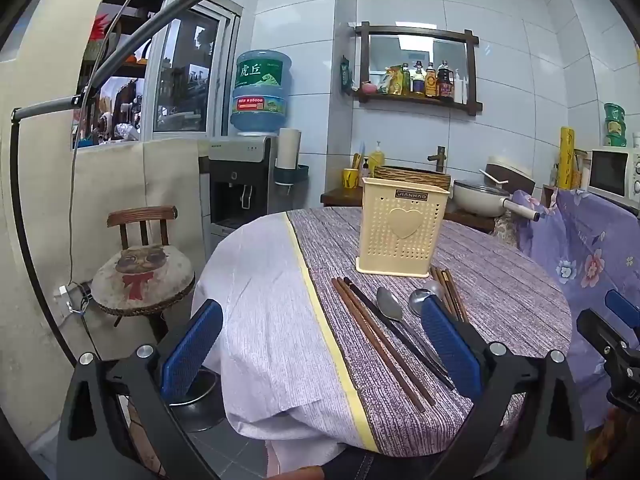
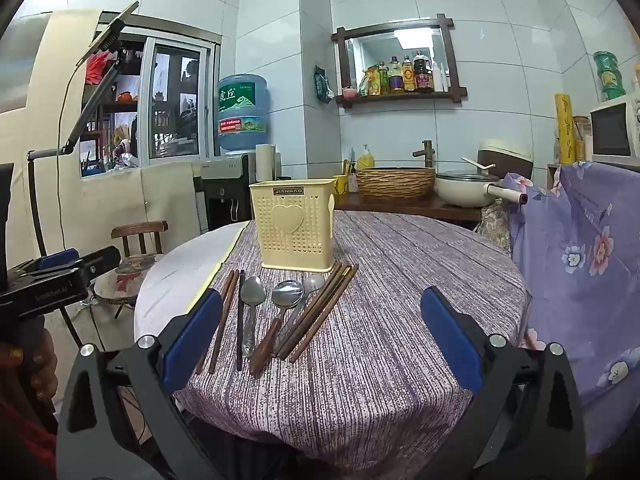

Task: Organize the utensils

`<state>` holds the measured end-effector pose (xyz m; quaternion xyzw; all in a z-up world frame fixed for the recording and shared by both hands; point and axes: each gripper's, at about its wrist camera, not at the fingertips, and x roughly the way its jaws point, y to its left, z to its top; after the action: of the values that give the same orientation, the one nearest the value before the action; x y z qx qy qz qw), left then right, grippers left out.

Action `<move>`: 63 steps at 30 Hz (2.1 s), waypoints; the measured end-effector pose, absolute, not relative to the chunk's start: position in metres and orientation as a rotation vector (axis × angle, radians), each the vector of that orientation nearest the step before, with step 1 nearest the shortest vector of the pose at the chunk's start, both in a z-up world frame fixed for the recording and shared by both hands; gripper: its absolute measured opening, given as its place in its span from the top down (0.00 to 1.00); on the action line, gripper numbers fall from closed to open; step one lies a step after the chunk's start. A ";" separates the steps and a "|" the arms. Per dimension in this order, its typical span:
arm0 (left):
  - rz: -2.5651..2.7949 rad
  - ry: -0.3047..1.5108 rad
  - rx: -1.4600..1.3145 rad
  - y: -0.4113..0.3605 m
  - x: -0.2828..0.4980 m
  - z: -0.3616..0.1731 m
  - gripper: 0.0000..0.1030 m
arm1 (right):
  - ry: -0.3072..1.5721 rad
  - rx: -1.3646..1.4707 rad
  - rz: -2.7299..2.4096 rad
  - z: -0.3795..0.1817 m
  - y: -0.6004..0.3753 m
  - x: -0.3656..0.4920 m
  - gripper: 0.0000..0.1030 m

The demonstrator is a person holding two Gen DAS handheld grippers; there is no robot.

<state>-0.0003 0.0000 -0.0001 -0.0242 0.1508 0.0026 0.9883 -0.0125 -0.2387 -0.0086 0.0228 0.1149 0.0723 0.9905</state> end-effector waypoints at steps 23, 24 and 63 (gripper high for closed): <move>-0.004 0.307 -0.039 -0.002 -0.001 -0.003 0.05 | 0.229 0.051 0.137 -0.011 -0.239 -0.013 0.05; -0.003 0.308 -0.038 -0.002 -0.001 -0.002 0.05 | 0.231 0.050 0.138 -0.010 -0.240 -0.012 0.05; -0.006 0.309 -0.033 -0.009 0.000 0.000 0.05 | 0.244 0.068 0.136 -0.011 -0.242 -0.010 0.05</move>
<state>0.0001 -0.0094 -0.0004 -0.0163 0.1538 -0.0027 0.9880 -0.0102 -0.2419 -0.0109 0.0337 0.1218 0.0676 0.9897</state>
